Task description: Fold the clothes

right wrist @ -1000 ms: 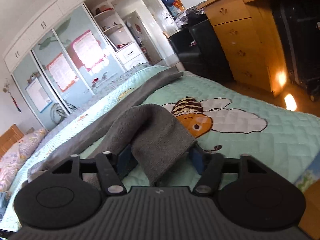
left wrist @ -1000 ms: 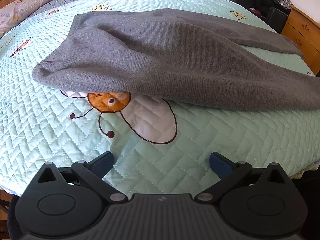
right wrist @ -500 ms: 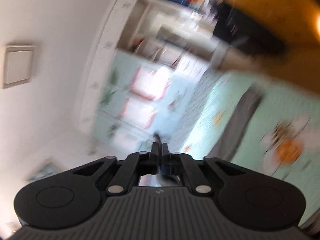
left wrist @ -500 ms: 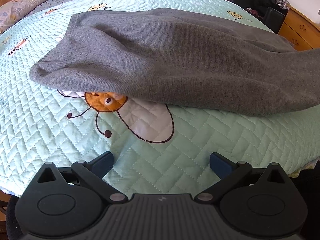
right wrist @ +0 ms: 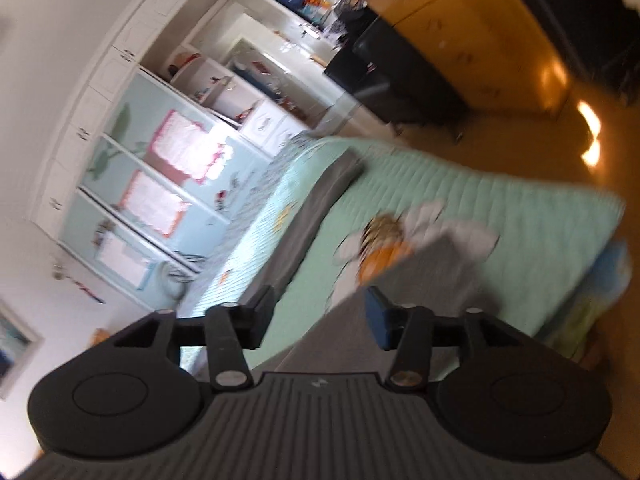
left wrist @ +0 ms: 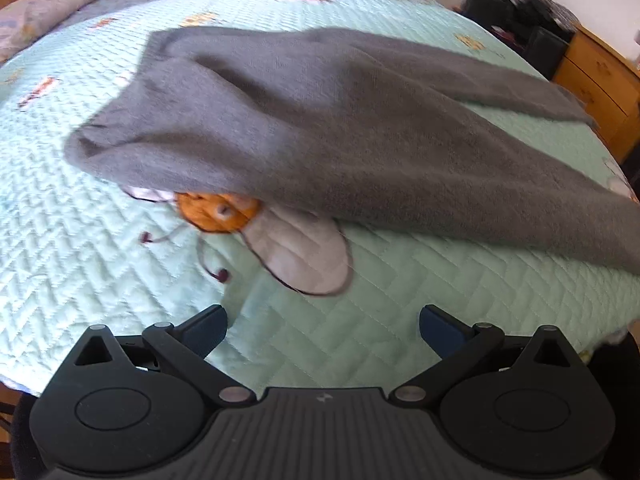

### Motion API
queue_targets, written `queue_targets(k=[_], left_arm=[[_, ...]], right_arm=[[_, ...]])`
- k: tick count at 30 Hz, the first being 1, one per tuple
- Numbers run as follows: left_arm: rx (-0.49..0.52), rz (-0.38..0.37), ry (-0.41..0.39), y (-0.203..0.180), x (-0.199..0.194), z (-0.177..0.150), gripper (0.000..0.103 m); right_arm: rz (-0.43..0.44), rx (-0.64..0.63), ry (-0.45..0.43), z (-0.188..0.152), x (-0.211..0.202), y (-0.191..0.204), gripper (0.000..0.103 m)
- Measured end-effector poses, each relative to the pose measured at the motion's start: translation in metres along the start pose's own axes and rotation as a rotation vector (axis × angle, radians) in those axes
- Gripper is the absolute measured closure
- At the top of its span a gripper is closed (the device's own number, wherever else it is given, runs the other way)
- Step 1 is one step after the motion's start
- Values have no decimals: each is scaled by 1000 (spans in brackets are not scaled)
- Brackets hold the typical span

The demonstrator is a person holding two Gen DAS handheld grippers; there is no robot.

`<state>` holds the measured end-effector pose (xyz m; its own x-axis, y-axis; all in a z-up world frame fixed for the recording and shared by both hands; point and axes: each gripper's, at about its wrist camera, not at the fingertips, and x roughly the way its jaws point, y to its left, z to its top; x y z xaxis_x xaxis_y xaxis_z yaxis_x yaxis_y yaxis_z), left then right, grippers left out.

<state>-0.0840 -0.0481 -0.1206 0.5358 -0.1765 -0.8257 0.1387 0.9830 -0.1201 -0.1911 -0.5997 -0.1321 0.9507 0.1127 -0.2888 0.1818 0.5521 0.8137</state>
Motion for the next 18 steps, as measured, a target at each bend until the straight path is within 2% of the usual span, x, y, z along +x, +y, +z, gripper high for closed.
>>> queue_targets(k=[4, 6, 8, 10, 13, 18], left_arm=[[-117, 14, -55, 23, -9, 7, 1], [-157, 13, -70, 36, -12, 9, 1], [-212, -19, -96, 52, -12, 9, 1], [-309, -103, -120, 72, -9, 9, 1], [-433, -173, -153, 97, 2, 11, 2], [-535, -180, -212, 114, 22, 27, 1]], right_arm=[[100, 77, 62, -27, 5, 0, 43], [122, 131, 103, -35, 9, -4, 42], [121, 182, 120, -42, 9, -8, 41], [121, 219, 129, -47, 7, -10, 41], [124, 235, 139, -51, 2, -8, 40], [125, 221, 155, -60, 3, -5, 39]])
